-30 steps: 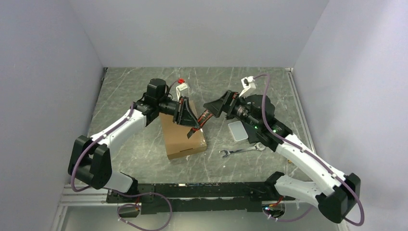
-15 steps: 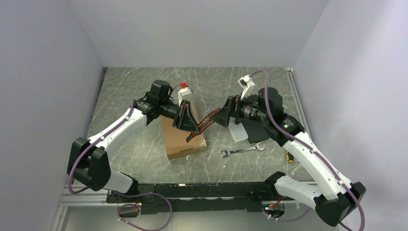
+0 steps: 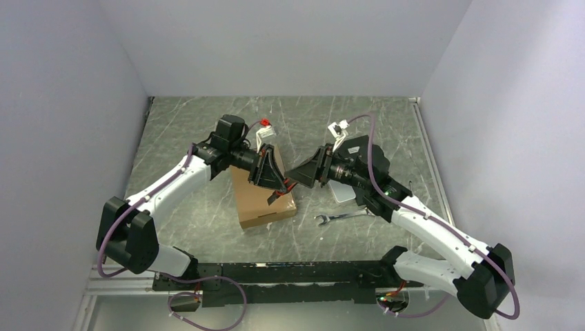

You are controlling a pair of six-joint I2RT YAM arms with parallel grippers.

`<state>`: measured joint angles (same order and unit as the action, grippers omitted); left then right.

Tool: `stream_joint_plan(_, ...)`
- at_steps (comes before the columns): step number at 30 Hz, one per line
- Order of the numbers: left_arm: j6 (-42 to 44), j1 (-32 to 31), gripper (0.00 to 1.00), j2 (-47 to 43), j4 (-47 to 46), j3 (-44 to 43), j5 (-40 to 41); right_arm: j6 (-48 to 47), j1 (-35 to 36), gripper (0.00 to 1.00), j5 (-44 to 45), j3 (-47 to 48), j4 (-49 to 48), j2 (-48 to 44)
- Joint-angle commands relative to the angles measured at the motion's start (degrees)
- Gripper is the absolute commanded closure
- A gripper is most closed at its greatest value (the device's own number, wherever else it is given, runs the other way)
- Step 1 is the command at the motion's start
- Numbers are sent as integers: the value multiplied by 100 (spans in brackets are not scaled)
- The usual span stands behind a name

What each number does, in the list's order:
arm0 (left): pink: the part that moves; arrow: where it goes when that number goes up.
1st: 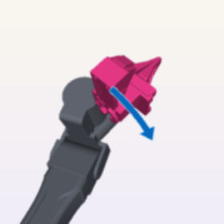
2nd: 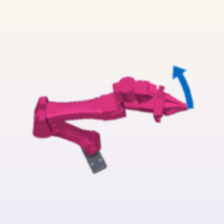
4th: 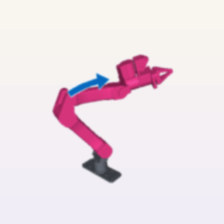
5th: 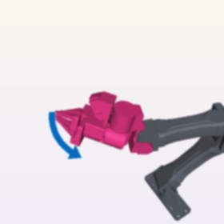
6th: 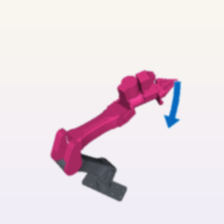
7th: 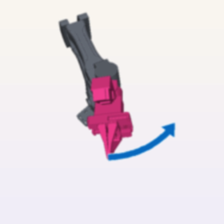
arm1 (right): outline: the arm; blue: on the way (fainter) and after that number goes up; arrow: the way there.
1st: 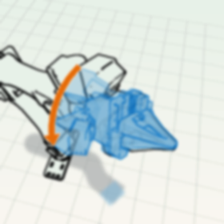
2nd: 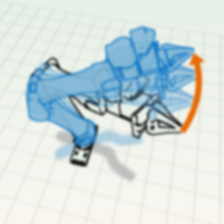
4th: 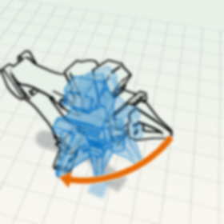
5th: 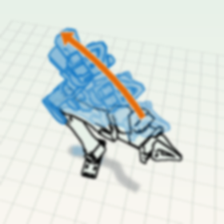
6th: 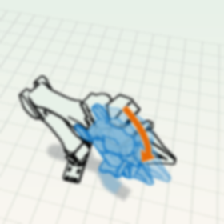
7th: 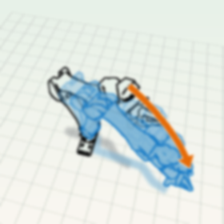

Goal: Unpack the express box

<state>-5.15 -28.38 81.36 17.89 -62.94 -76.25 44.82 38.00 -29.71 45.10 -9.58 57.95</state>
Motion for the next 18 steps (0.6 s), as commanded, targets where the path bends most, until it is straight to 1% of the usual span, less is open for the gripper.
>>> stream_joint_plan(1, 135, -36, 100, -237, -172, -104, -246, 235, 141, 32, 754, -20, -899, -90)
stream_joint_plan(6, 96, -36, 100, -279, -236, -83, -274, 425, 196, 36, 955, -267, -1178, -147)
stream_joint_plan(12, 41, -35, 100, -311, -309, -61, -287, 736, 326, 34, 1206, -644, -1593, -94)
stream_joint_plan(18, 50, -36, 100, -284, -270, -78, -265, 728, 355, 35, 1196, -574, -1541, 95)
